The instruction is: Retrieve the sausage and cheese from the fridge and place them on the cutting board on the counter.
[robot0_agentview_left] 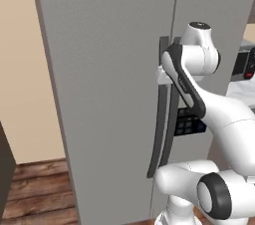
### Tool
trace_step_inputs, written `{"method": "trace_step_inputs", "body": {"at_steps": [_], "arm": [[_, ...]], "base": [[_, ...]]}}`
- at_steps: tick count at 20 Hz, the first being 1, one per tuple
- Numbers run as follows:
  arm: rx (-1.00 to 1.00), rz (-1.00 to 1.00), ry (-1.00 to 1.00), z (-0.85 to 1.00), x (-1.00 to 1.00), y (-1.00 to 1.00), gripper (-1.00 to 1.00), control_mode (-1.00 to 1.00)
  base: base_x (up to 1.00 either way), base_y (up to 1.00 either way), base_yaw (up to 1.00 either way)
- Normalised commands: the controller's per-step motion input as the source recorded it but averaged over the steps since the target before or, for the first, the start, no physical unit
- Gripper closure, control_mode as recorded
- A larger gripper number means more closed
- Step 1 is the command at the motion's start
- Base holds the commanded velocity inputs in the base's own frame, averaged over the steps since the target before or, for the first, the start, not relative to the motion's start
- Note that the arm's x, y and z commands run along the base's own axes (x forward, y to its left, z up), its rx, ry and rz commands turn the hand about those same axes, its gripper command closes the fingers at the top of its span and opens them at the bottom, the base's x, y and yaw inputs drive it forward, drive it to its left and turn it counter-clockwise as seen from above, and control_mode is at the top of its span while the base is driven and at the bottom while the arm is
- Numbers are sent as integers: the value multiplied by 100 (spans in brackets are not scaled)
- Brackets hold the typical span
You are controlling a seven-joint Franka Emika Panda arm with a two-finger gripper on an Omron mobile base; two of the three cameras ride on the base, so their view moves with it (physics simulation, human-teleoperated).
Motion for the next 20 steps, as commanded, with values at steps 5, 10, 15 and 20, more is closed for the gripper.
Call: {"method": "trace_step_inputs", "body": {"at_steps": [5, 10, 15, 20], "arm": [[0, 0, 0, 0, 0, 0, -100, 100], [0, 0, 0, 0, 0, 0, -100, 100], [0, 0, 0, 0, 0, 0, -100, 100], [0, 0, 0, 0, 0, 0, -100, 100]], "base": [[-2, 69, 0], [-38, 31, -2], [-60, 0, -5], [-13, 0, -4]]}}
